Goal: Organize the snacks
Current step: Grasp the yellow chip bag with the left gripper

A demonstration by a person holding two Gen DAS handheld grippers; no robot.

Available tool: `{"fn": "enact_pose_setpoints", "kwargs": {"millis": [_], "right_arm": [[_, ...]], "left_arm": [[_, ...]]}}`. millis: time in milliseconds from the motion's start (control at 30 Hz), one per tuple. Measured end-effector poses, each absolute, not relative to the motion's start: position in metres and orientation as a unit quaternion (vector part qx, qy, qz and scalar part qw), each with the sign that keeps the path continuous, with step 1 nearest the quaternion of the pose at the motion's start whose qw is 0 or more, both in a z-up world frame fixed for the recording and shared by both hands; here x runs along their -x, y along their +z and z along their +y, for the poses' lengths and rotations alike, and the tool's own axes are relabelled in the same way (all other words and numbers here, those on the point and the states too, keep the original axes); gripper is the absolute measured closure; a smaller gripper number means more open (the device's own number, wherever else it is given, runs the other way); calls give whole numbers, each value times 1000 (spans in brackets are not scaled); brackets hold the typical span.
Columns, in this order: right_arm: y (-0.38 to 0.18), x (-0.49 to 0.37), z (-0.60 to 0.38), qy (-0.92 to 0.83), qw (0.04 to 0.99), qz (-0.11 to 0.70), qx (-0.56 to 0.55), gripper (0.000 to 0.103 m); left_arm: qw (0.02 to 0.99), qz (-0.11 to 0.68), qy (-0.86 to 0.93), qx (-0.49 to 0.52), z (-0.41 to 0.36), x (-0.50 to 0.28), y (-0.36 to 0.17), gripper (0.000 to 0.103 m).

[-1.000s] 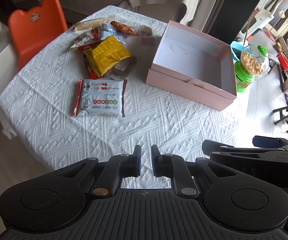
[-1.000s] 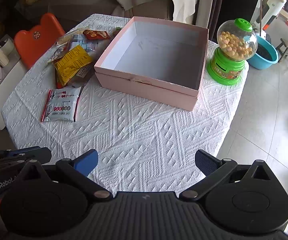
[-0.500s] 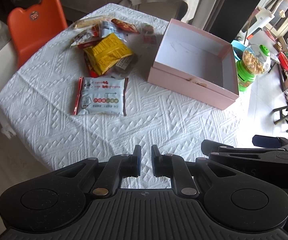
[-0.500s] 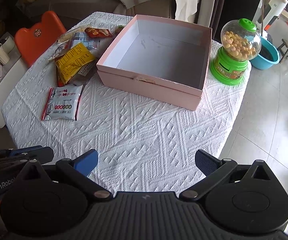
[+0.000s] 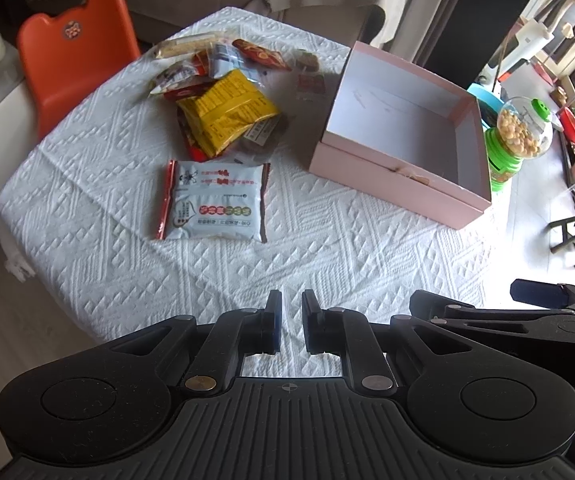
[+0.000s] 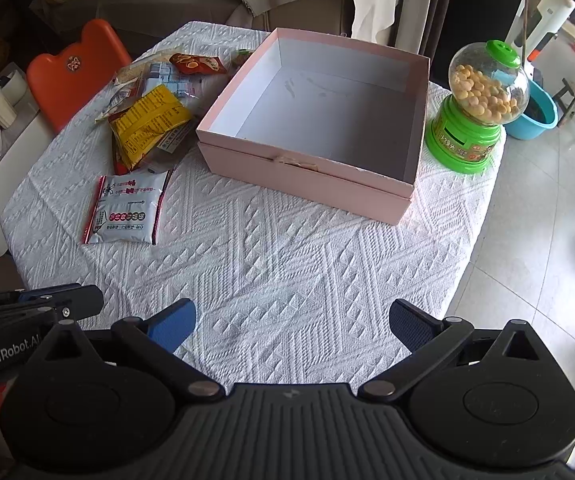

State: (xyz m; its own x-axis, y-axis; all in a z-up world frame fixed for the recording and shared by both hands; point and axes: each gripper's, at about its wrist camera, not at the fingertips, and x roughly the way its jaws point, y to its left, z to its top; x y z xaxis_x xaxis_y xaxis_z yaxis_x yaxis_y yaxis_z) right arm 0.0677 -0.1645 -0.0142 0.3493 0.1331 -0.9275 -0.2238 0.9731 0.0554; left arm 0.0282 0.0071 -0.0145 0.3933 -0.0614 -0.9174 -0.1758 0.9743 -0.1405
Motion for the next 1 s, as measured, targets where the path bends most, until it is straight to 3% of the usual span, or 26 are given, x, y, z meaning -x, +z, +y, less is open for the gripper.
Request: {"fn": "enact_pose_setpoints", "kwargs": {"millis": [233, 400, 600, 833, 1000], "right_arm": [[-19, -72, -156, 101, 820, 562, 40, 0], [-28, -78, -146, 97, 831, 546, 41, 0], [-51, -88, -122, 110, 839, 530, 60, 0], [-74, -99, -80, 152, 828, 535, 65, 0], [-82, -109, -38, 172, 822, 538, 74, 0]], "left_arm": [[828, 547, 35, 121, 27, -37, -25, 89], [833, 505, 18, 226, 75, -56, -49, 87], [847, 493, 52, 191, 126, -96, -73, 86], [876, 454, 6, 163, 162, -147, -60, 85], [886, 453, -93, 45, 132, -206, -60, 85]]}}
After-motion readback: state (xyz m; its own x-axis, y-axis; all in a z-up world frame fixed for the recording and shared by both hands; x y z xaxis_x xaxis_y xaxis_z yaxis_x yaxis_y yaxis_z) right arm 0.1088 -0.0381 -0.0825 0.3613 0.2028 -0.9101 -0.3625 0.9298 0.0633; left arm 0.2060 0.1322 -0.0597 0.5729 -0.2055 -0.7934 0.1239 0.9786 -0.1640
